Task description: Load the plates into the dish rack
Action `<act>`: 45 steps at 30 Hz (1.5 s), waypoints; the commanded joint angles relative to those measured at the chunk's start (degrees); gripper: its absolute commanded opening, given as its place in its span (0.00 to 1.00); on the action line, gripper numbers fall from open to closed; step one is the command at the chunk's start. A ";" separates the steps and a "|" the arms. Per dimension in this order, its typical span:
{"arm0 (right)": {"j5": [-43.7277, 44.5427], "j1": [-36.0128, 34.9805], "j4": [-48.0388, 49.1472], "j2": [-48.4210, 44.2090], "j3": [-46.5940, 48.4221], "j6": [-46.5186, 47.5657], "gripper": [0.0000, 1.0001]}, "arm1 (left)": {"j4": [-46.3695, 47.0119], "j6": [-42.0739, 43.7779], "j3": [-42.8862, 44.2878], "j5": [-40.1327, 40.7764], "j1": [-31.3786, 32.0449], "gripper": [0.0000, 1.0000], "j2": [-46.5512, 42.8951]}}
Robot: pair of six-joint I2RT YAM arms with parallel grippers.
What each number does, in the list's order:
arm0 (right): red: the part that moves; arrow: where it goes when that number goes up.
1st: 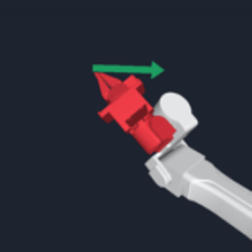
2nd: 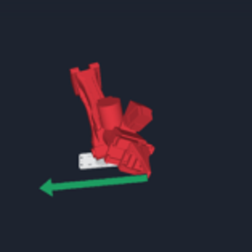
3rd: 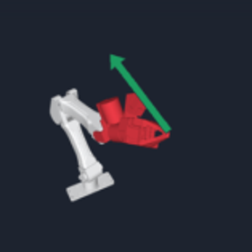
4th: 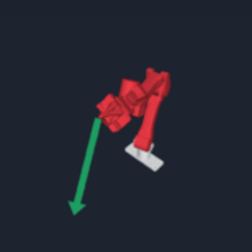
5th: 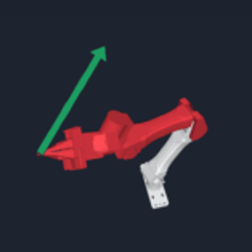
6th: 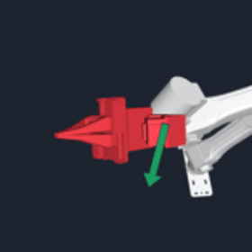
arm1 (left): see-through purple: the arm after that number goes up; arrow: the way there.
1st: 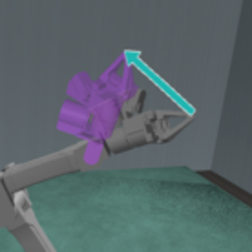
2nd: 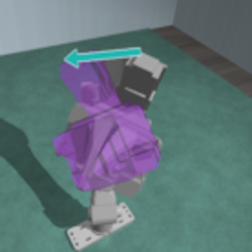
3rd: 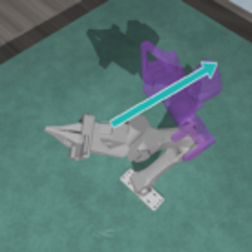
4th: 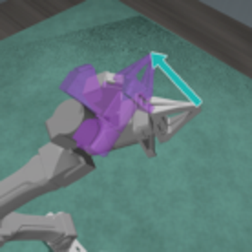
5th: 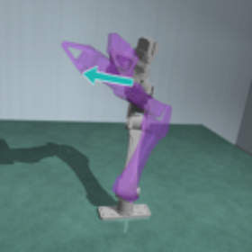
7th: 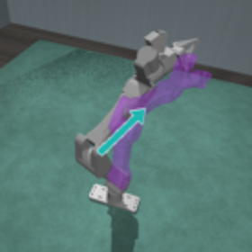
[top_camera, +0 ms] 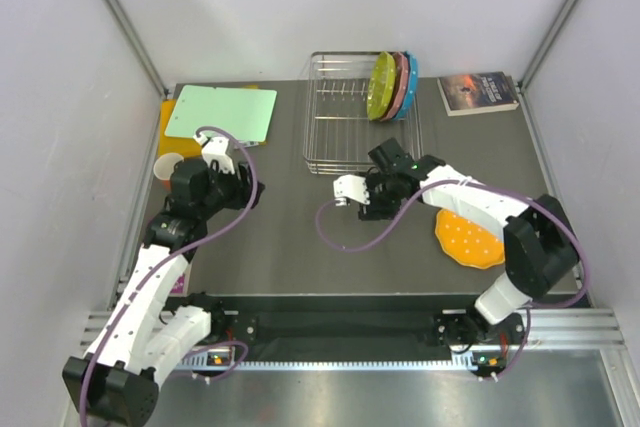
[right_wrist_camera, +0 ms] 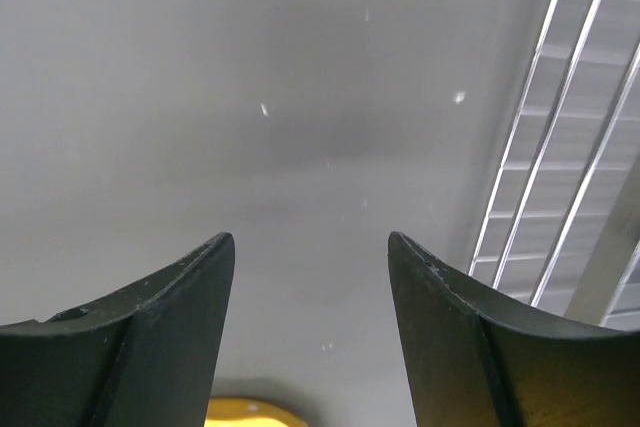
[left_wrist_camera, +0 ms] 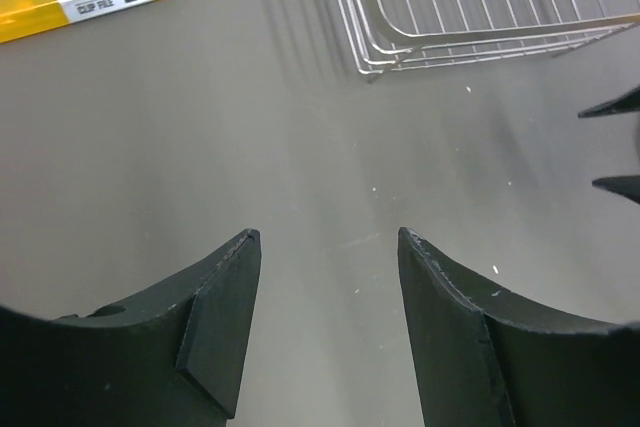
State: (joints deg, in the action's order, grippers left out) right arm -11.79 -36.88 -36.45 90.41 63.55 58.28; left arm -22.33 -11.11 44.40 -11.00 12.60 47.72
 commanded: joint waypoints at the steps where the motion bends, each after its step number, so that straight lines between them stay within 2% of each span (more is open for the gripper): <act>1: -0.96 -1.26 0.24 -5.48 2.73 -4.75 0.63 | 0.18 -0.58 0.86 0.81 -1.17 0.62 -1.84; 4: -0.60 -0.39 -0.03 -14.25 -0.78 -8.00 0.64 | -0.17 -1.45 1.39 -1.47 -1.35 0.61 -1.93; 7: -1.31 5.66 3.55 -24.03 -5.34 -15.20 0.68 | -0.44 -4.88 1.04 -7.43 -1.35 0.60 -1.32; 8: -1.04 10.82 4.62 -25.88 -6.15 -18.96 0.68 | -0.26 -5.75 0.95 -9.63 -1.35 0.59 -0.80; 10: -3.48 17.51 5.24 -29.67 -7.64 -20.14 0.71 | 1.58 -7.68 -0.01 -15.59 -0.74 0.56 1.75; 11: -3.94 23.73 4.72 -30.20 -7.74 -20.22 0.71 | 2.54 -8.22 -0.37 -17.10 -0.21 0.55 2.54; 13: -5.95 29.73 1.05 -29.69 -8.00 -18.91 0.71 | 5.69 -8.22 -1.77 -18.61 3.63 0.52 4.74; 14: -7.27 36.20 -0.97 -28.98 -7.83 -17.25 0.71 | 6.67 -7.79 -2.65 -18.27 5.57 0.52 5.44; 16: -11.12 43.27 -5.10 -25.74 -7.65 -16.10 0.69 | 10.52 -6.47 -3.70 -18.18 11.62 0.52 7.20; 17: -12.63 49.48 -6.52 -24.33 -7.22 -15.31 0.69 | 12.03 -6.20 -4.49 -18.09 13.48 0.52 7.90; 20: -18.34 59.95 -11.09 -18.44 -5.46 -12.41 0.67 | 16.76 -5.41 -5.12 -17.65 19.90 0.53 11.50; 23: -21.78 67.08 -16.63 -11.94 -3.00 -6.70 0.67 | 21.60 -4.62 -5.38 -16.86 27.20 0.54 15.46; 24: -23.17 68.51 -20.82 -7.92 -1.25 -4.51 0.67 | 23.71 -4.71 -5.47 -16.42 28.87 0.54 17.73; 27: -23.19 72.91 -23.57 -1.50 0.25 2.00 0.66 | 28.12 -6.98 -5.56 -14.32 32.74 0.54 22.91; 32: -22.31 76.52 -20.07 3.36 1.40 3.59 0.67 | 31.64 -8.75 -0.83 -14.13 34.15 0.54 32.06; 36: -22.40 76.61 -17.97 8.54 2.19 3.86 0.67 | 33.31 -10.07 2.96 -13.26 34.68 0.54 39.71; 41: -21.26 76.52 -14.36 11.71 1.58 3.42 0.68 | 32.87 -8.75 7.79 -12.03 35.04 0.54 44.03; 45: -20.73 76.00 -17.58 17.32 2.98 4.55 0.68 | 31.82 -7.87 10.44 -10.01 35.04 0.54 45.79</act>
State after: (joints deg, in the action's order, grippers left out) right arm -31.73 39.42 -53.56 102.54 64.73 60.05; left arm 6.81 -20.14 50.78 -23.24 47.37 92.64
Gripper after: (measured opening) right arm 0.681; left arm 0.542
